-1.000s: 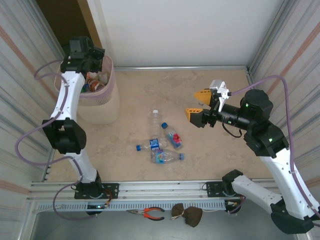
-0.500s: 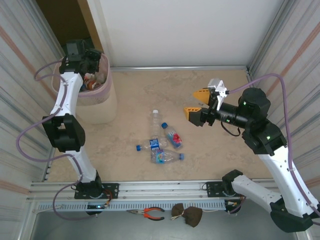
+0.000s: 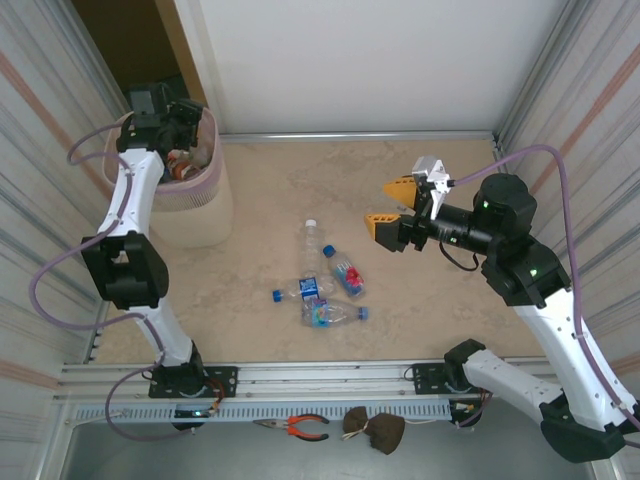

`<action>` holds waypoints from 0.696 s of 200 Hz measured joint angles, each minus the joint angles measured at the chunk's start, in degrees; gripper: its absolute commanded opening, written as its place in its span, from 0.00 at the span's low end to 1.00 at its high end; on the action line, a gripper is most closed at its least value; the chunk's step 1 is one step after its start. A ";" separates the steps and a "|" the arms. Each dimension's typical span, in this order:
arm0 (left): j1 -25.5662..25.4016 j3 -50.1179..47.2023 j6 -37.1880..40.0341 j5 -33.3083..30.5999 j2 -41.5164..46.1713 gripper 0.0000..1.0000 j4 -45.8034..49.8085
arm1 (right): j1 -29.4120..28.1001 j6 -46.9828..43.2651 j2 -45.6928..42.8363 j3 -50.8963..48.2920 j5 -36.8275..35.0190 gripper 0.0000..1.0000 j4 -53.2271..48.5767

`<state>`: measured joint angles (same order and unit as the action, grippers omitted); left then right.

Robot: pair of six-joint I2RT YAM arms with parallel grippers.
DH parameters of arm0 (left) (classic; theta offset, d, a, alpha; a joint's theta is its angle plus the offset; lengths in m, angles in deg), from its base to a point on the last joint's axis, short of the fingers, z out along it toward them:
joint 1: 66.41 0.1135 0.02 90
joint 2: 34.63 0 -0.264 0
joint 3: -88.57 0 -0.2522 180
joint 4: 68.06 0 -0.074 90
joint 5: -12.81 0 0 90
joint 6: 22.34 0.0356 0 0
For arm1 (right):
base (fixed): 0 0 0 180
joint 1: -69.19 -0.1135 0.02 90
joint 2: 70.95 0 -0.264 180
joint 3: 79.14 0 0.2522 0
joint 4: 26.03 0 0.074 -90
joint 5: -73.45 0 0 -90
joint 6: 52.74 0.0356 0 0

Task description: Put the plastic bottles in the bin

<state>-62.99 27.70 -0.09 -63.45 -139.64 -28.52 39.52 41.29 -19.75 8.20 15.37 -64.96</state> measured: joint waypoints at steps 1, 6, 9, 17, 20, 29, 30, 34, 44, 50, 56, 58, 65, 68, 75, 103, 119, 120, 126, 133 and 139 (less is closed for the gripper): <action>0.00 0.02 0.02 0.00 0.00 0.49 0.02 | 0.00 0.00 0.02 0.00 0.00 0.77 0.02; 0.00 0.35 0.31 0.17 0.02 0.50 0.59 | 0.00 0.00 0.15 0.00 0.04 0.77 0.20; 0.00 0.57 0.35 0.22 0.02 0.50 0.87 | 0.00 0.00 0.22 0.00 0.09 0.77 0.26; 0.00 1.20 0.74 0.28 0.02 0.50 1.81 | 0.00 0.00 0.48 0.00 0.24 0.77 0.28; -0.02 1.44 1.01 0.28 0.02 0.50 2.16 | 0.00 0.00 0.57 0.00 0.26 0.77 0.31; -0.04 2.23 1.60 0.37 0.02 0.50 3.23 | 0.00 0.00 0.87 0.00 0.35 0.77 0.31; -0.04 2.27 1.64 0.37 0.02 0.50 3.28 | 0.00 0.00 0.90 0.00 0.39 0.77 0.31; -0.09 2.56 1.97 0.42 0.11 0.50 3.56 | 0.00 0.00 0.98 0.00 0.44 0.77 0.33; -0.17 2.95 2.56 0.46 0.39 0.50 4.20 | 0.00 0.02 1.25 0.00 0.46 0.76 0.33; -0.26 3.06 3.04 0.48 0.72 0.50 4.55 | 0.00 0.00 1.29 0.00 0.46 0.77 0.35; -0.39 3.06 3.52 0.61 1.11 0.50 4.79 | 0.00 0.00 1.33 0.00 0.46 0.77 0.35; -0.44 3.08 3.72 0.68 1.27 0.50 4.90 | 0.00 0.00 1.33 0.00 0.44 0.77 0.33; -0.59 3.10 4.44 0.92 1.79 0.50 5.31 | 0.00 0.02 1.33 0.00 0.44 0.77 0.33; -0.74 3.19 4.83 1.05 2.03 0.51 5.60 | 0.00 0.02 1.33 0.00 0.44 0.77 0.35; -1.01 3.37 5.70 1.36 2.56 0.51 6.03 | 0.00 0.00 1.33 0.00 0.44 0.77 0.35; -3.19 5.88 11.54 2.21 4.09 0.56 8.31 | 0.00 0.00 1.92 0.00 0.42 0.77 0.22; -5.40 7.72 16.46 2.12 4.87 0.57 10.29 | 0.00 0.00 2.58 0.00 0.37 0.76 0.17; -5.55 7.80 16.72 2.08 4.87 0.57 10.40 | 0.00 0.00 2.62 0.00 0.35 0.76 0.15; -6.54 8.48 18.56 1.73 5.16 0.57 11.34 | 0.00 0.00 2.86 0.00 0.33 0.76 0.13; -8.04 9.46 20.83 1.20 5.49 0.57 12.63 | 0.00 0.00 3.15 0.00 0.31 0.76 0.04; -9.35 10.27 22.69 0.68 5.70 0.57 13.79 | 0.00 0.00 3.32 0.00 0.17 0.76 -0.04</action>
<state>-72.34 37.97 22.60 -62.78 -133.93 -14.73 39.52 41.29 -16.42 8.20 15.54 -65.01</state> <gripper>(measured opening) 0.569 0.765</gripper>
